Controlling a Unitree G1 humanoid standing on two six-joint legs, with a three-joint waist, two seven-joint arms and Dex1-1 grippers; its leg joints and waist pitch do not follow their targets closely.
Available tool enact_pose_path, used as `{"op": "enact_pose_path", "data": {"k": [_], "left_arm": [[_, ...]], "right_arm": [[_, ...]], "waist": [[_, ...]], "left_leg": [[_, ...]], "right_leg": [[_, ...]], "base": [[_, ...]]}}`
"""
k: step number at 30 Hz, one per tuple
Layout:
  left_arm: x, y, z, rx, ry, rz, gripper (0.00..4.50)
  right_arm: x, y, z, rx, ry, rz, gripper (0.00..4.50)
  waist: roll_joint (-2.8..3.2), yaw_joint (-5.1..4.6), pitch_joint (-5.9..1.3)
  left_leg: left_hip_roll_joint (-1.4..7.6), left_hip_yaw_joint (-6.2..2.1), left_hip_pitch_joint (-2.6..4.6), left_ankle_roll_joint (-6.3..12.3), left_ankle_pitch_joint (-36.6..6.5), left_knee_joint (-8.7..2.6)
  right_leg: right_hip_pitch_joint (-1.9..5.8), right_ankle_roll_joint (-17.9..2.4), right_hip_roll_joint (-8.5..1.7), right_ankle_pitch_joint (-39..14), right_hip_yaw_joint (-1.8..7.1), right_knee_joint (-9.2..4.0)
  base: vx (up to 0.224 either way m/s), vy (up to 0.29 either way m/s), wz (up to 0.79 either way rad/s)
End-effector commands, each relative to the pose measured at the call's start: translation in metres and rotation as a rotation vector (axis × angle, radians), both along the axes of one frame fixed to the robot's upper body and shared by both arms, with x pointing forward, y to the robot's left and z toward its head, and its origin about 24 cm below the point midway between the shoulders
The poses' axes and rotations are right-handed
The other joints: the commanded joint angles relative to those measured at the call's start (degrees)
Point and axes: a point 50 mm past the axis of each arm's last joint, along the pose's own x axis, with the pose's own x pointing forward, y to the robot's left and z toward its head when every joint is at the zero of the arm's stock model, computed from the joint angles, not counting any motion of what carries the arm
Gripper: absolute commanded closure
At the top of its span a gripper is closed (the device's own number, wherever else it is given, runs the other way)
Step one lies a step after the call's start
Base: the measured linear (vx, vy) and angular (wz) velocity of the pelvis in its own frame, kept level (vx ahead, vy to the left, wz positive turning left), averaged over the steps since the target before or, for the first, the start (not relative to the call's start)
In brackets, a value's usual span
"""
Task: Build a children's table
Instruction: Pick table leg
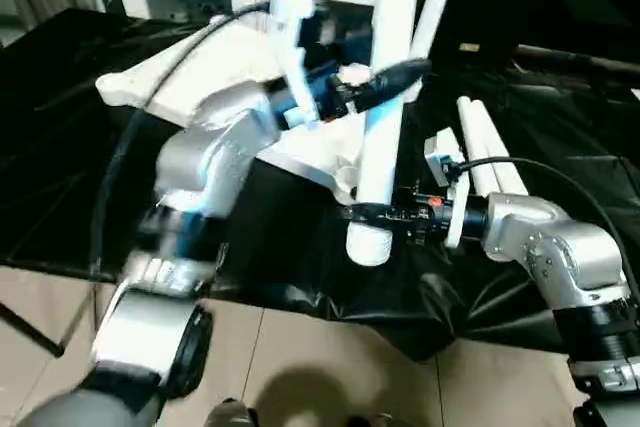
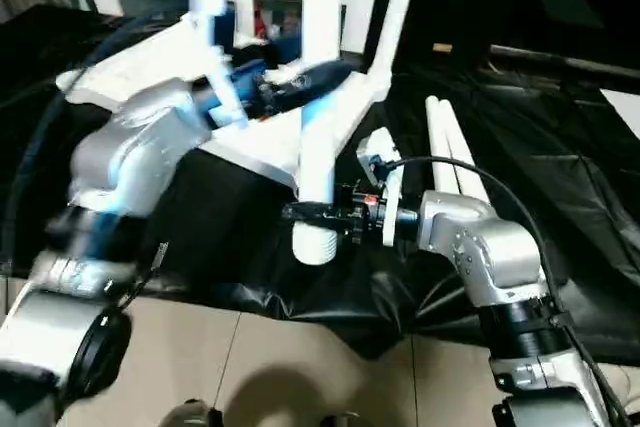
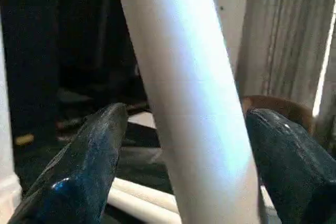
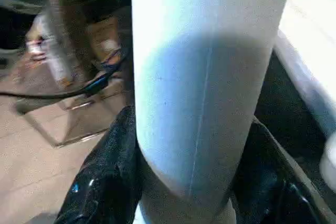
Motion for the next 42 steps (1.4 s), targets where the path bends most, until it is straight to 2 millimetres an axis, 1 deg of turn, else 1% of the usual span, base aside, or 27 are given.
{"op": "enact_pose_path", "data": {"k": [1, 4, 6, 7, 8, 10, 12, 13, 14, 16, 17, 18, 19, 20, 21, 22, 25, 29, 31, 32, 33, 35, 37, 39, 40, 41, 42], "left_arm": [[0.002, -0.002, -0.015, -0.027, 0.077, 0.028, 0.51], [-0.005, 0.006, -0.015, -0.149, 0.116, 0.054, 0.51], [-0.015, 0.015, -0.009, -0.234, 0.102, 0.042, 0.51], [-0.016, 0.016, -0.009, -0.241, 0.098, 0.042, 0.51], [-0.017, 0.021, -0.008, -0.267, 0.108, 0.051, 0.51], [-0.016, 0.028, -0.012, -0.292, 0.147, 0.083, 0.51], [-0.015, 0.032, -0.013, -0.303, 0.165, 0.098, 0.51], [-0.01, 0.041, -0.016, -0.324, 0.172, 0.211, 0.51], [-0.006, 0.05, -0.02, -0.316, 0.186, 0.329, 0.51], [-0.005, 0.06, -0.028, -0.236, 0.203, 0.476, 0.51], [-0.006, 0.066, -0.033, -0.182, 0.2, 0.568, 0.51], [-0.007, 0.07, -0.038, -0.104, 0.19, 0.632, 0.51], [-0.009, 0.078, -0.047, 0.039, 0.159, 0.749, 0.51], [-0.014, 0.087, -0.055, 0.179, 0.111, 0.854, 0.51], [-0.017, 0.09, -0.06, 0.216, 0.09, 0.856, 0.51], [-0.023, 0.095, -0.066, 0.273, 0.043, 0.848, 0.51], [-0.03, 0.105, -0.076, 0.335, 0.034, 0.888, 0.51], [-0.046, 0.128, -0.093, 0.191, 0.102, 1.021, 0.51], [-0.049, 0.132, -0.098, 0.194, 0.12, 1.056, 0.51], [-0.051, 0.13, -0.102, 0.206, 0.133, 1.06, 0.51], [-0.052, 0.128, -0.103, 0.208, 0.143, 1.058, 0.51], [-0.05, 0.12, -0.104, 0.196, 0.153, 1.028, 0.51], [-0.042, 0.111, -0.106, 0.223, 0.15, 0.954, 0.51], [-0.034, 0.103, -0.108, 0.281, 0.14, 0.87, 0.51], [-0.031, 0.099, -0.108, 0.284, 0.14, 0.831, 0.51], [-0.029, 0.097, -0.108, 0.285, 0.14, 0.813, 0.34], [-0.022, 0.089, -0.104, 0.276, 0.103, 0.7, 0.34]], "right_arm": [[0.007, -0.012, 0.003, 0.012, -0.039, -0.135, 2.64], [0.011, -0.021, 0.006, 0.044, -0.065, -0.25, 2.64], [0.011, -0.025, 0.008, 0.084, -0.07, -0.292, 2.64], [0.011, -0.025, 0.009, 0.089, -0.07, -0.294, 2.64], [0.012, -0.025, 0.009, 0.102, -0.07, -0.307, 2.64], [0.013, -0.023, 0.009, 0.108, -0.084, -0.341, 2.64], [0.014, -0.023, 0.009, 0.111, -0.092, -0.358, 2.64], [0.017, -0.024, 0.011, 0.136, -0.118, -0.422, 2.64], [0.02, -0.027, 0.012, 0.151, -0.148, -0.504, 2.64], [0.02, -0.033, 0.011, 0.108, -0.177, -0.615, 2.64], [0.019, -0.036, 0.01, 0.053, -0.197, -0.675, 2.64], [0.017, -0.037, 0.009, 0.035, -0.197, -0.708, 2.64], [0.013, -0.038, 0.009, 0.012, -0.196, -0.764, 2.64], [0.008, -0.038, 0.011, 0.007, -0.191, -0.812, 2.64], [0.004, -0.036, 0.013, 0.029, -0.19, -0.815, 2.64], [0.0, -0.034, 0.014, 0.026, -0.227, -0.848, 2.64], [-0.005, -0.029, 0.011, 0.029, -0.252, -0.871, 2.64], [-0.008, -0.027, -0.003, 0.092, -0.247, -1.022, 2.64], [-0.008, -0.026, -0.008, 0.063, -0.22, -1.033, 2.64], [-0.01, -0.024, -0.013, 0.035, -0.187, -1.017, 2.64], [-0.011, -0.022, -0.017, -0.003, -0.18, -0.992, 2.64], [-0.013, -0.02, -0.024, -0.069, -0.173, -0.963, 2.64], [-0.012, -0.017, -0.025, -0.066, -0.166, -0.94, 2.64], [-0.01, -0.014, -0.025, -0.045, -0.154, -0.917, 2.64], [-0.009, -0.014, -0.025, -0.043, -0.154, -0.908, 2.64], [-0.009, -0.013, -0.024, -0.042, -0.155, -0.904, 2.64], [-0.006, -0.011, -0.022, -0.043, -0.173, -0.878, 2.64]], "waist": [[-0.05, 0.12, -5.33], [-0.15, 0.27, -5.53], [-0.43, 0.21, -5.36], [-0.28, 0.13, -5.32], [-0.66, -0.01, -5.15], [-0.21, -0.13, -4.86], [-0.24, -0.32, -4.69], [0.38, -0.35, -4.63], [0.01, -0.64, -4.64], [0.73, -0.94, -4.41], [0.41, -1.1, -4.5], [0.51, -1.17, -4.52], [1.76, -1.17, -4.29], [1.44, -1.72, -4.27], [1.19, -1.91, -4.34], [1.36, -1.97, -4.37], [1.57, -2.18, -4.35], [1.91, -2.84, -4.34], [1.95, -3.07, -4.61], [2.3, -3.09, -4.66], [2.55, -3.15, -4.57], [2.5, -3.15, -4.67], [1.88, -3.1, -4.74], [1.72, -3.05, -4.69], [1.87, -3.07, -4.74], [1.34, -3.08, -4.77], [0.84, -3.11, -4.86]], "left_leg": [[0.41, 0.13, 1.02, -0.15, -9.9, -3.57], [0.61, 0.14, 1.05, 0.02, -9.2, -3.53], [0.61, 0.21, 1.0, 0.29, -9.7, -3.57], [0.68, 0.24, 1.13, 0.46, -10.1, -3.55], [0.65, 0.36, 1.25, 0.69, -10.9, -3.58], [0.73, 0.22, 1.28, 0.31, -11.8, -3.78], [0.53, 0.27, 1.47, -0.05, -13.3, -3.79], [0.62, 0.05, 1.41, -0.65, -13.7, -3.94], [0.54, 0.1, 1.47, -0.96, -14.7, -3.9], [0.4, -0.14, 1.51, -1.57, -15.8, -4.13], [0.43, -0.14, 1.6, -1.83, -15.8, -4.2], [0.51, -0.22, 1.55, -2.11, -15.4, -4.32], [0.56, -0.45, 1.62, -2.46, -15.8, -4.51], [0.76, -0.74, 1.42, -2.64, -16.6, -4.89], [0.44, -0.64, 1.35, -2.45, -16.6, -4.81], [0.14, -0.46, 1.58, -2.23, -17.3, -4.6], [0.38, -0.67, 1.53, -2.23, -18.2, -4.79], [0.28, -0.61, 1.46, -2.25, -20.5, -4.82], [0.31, -0.62, 1.58, -2.27, -20.0, -4.93], [0.31, -0.58, 1.86, -2.06, -20.5, -4.9], [0.26, -0.63, 1.72, -1.94, -20.8, -4.99], [0.29, -0.53, 1.8, -1.94, -20.7, -4.91], [0.06, -0.37, 1.6, -1.44, -20.4, -4.77], [-0.2, -0.24, 1.83, -0.83, -20.7, -4.52], [-0.16, -0.41, 1.67, -0.89, -20.3, -4.62], [-0.12, -0.54, 1.03, -1.01, -18.5, -4.81], [0.04, -0.47, 1.1, -0.98, -18.0, -4.82]], "right_leg": [[3.61, -7.5, -3.5, -17.8, 1.56, -4.76], [3.99, -10.4, -3.68, -13.6, 1.57, -4.11], [4.01, -10.8, -3.75, -14.6, 1.54, -4.1], [3.83, -10.4, -3.65, -15.6, 1.55, -4.3], [3.64, -9.7, -3.45, -17.2, 1.47, -4.64], [3.43, -8.7, -3.44, -19.5, 1.46, -4.74], [3.22, -7.4, -3.38, -22.4, 1.4, -5.25], [3.23, -6.7, -3.46, -23.2, 1.44, -5.21], [3.08, -5.7, -3.33, -24.6, 1.33, -5.55], [2.9, -4.3, -3.18, -26.6, 1.21, -5.77], [2.91, -3.2, -3.04, -26.8, 1.21, -5.93], [2.95, -2.7, -2.95, -25.9, 1.29, -5.82], [2.72, -2.2, -2.79, -25.5, 1.39, -5.69], [2.96, -0.8, -2.54, -24.5, 1.37, -5.56], [3.08, -0.4, -2.52, -25.0, 1.29, -5.58], [2.72, -0.2, -2.57, -27.0, 1.34, -5.91], [2.36, -1.3, -2.72, -26.7, 1.37, -5.93], [2.24, -3.3, -2.89, -25.9, 1.32, -6.18], [2.47, -3.1, -2.59, -24.1, 1.31, -5.99], [2.34, -3.1, -2.39, -23.1, 1.37, -5.89], [2.48, -3.0, -2.34, -22.7, 1.36, -5.89], [2.48, -3.0, -2.26, -21.8, 1.45, -6.04], [2.57, -2.7, -2.48, -23.4, 1.49, -6.11], [2.14, -1.3, -2.55, -27.4, 1.44, -6.75], [2.32, -0.8, -2.7, -28.3, 1.43, -6.66], [2.91, -0.3, -2.92, -28.3, 1.3, -6.48], [2.81, -0.3, -3.0, -28.1, 1.39, -6.58]], "base": [[0.0, 0.0, 0.0], [0.0, 0.0, 0.0], [0.0, 0.0, 0.0], [0.0, 0.0, 0.0], [0.0, 0.0, 0.0], [0.0, 0.0, 0.0], [0.0, 0.0, 0.0], [0.0, 0.0, 0.0], [0.0, 0.0, 0.0], [0.0, 0.0, 0.0], [0.0, 0.0, 0.0], [0.0, 0.0, 0.0], [0.0, 0.0, 0.0], [0.0, 0.0, 0.0], [0.0, 0.0, 0.0], [0.0, 0.0, 0.0], [0.0, 0.0, 0.0], [0.0, 0.0, 0.0], [0.0, 0.0, 0.0], [0.0, 0.0, 0.0], [0.0, 0.0, 0.0], [0.0, 0.0, 0.0], [0.0, 0.0, 0.0], [0.0, 0.0, 0.0], [0.0, 0.0, 0.0], [0.0, 0.0, 0.0], [0.0, 0.0, 0.0]]}}
